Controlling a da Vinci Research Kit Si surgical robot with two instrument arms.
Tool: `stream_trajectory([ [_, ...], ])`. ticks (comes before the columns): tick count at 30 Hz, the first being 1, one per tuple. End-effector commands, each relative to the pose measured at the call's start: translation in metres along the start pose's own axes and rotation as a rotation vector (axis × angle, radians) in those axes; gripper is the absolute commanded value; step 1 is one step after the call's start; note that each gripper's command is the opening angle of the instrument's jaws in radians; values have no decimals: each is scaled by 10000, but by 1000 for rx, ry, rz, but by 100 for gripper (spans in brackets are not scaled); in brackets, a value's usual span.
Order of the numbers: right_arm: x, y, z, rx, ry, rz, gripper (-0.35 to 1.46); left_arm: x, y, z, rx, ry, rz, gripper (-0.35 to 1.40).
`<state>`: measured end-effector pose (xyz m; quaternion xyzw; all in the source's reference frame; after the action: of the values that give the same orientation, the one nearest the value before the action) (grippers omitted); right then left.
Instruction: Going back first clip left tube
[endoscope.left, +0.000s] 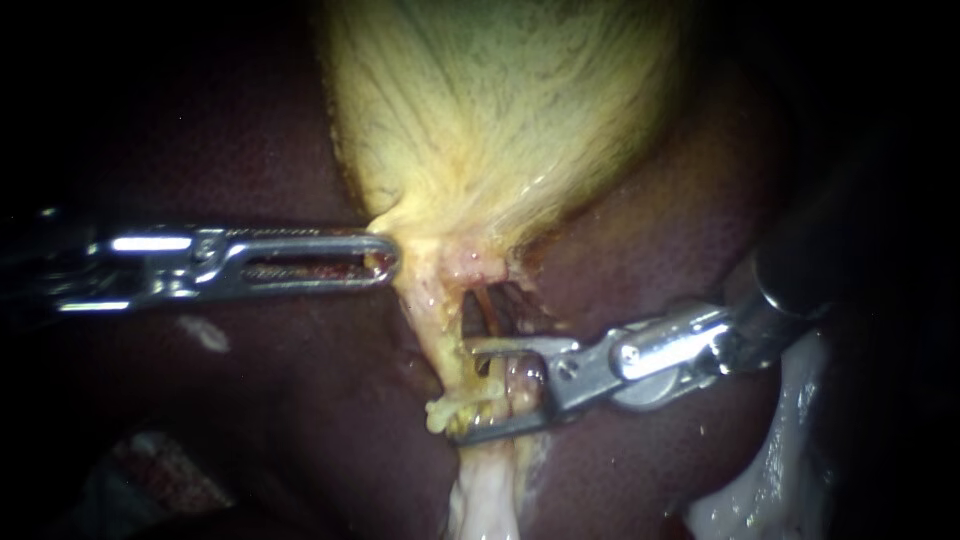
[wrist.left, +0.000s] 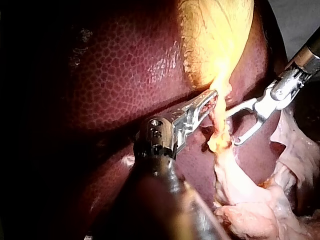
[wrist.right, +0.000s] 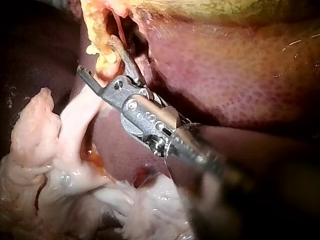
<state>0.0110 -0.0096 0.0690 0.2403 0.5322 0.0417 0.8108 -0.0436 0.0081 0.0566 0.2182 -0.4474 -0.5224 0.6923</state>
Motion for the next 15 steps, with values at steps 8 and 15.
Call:
stream_trajectory([
  [8, 18, -5, -54, -61, 2, 42, 60, 1, 1, 1, 0, 0, 1, -30],
  [15, 33, 2, -95, -100, 12, -8, 60, 1, 1, 1, 0, 0, 1, -30],
])
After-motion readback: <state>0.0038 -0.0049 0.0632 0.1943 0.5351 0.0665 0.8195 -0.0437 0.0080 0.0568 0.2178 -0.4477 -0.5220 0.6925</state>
